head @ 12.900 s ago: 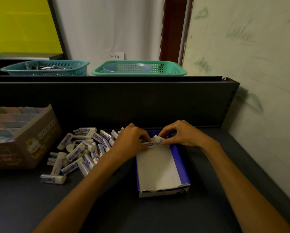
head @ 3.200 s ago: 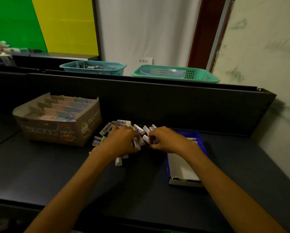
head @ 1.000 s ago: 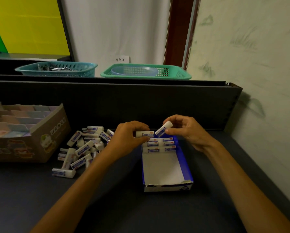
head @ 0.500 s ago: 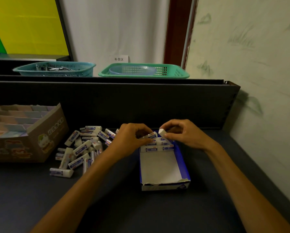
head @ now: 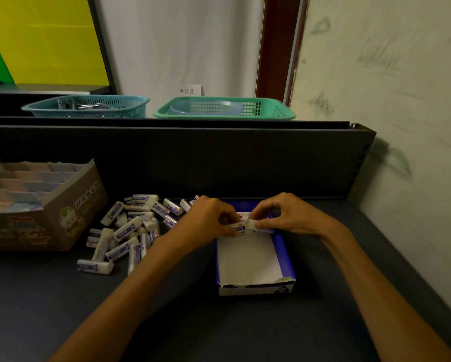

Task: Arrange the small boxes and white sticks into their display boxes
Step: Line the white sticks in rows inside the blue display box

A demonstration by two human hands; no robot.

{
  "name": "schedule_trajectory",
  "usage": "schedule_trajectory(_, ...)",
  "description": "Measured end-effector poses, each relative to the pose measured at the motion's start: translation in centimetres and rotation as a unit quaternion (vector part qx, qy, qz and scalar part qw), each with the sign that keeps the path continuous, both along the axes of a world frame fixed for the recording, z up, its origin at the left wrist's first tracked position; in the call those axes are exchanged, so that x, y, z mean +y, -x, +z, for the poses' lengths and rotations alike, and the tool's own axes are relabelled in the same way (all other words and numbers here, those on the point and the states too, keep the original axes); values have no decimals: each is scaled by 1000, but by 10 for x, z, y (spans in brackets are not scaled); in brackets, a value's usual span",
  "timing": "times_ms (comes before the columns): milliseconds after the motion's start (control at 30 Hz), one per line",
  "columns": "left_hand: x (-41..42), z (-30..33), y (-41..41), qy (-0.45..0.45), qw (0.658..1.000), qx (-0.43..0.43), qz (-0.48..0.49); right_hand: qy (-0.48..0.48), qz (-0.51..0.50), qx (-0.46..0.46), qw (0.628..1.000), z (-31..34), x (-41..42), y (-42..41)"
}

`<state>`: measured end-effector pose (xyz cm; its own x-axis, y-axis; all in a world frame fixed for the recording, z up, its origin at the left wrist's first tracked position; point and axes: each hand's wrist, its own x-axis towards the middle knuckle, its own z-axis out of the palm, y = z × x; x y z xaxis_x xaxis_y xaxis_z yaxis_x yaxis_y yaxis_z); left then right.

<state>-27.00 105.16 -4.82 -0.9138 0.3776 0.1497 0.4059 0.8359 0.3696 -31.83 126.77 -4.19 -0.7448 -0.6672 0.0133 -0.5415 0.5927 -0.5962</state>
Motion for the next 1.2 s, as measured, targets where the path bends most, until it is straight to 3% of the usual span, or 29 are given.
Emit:
schedule_trajectory(433,5,-12,6,106,994,29,-3,-90,-6,35,995,-3,-13,-10)
schedule_trajectory(1200,2,-10,7,95,995,4,-10,-129,-38,51,990,2,-13,-13)
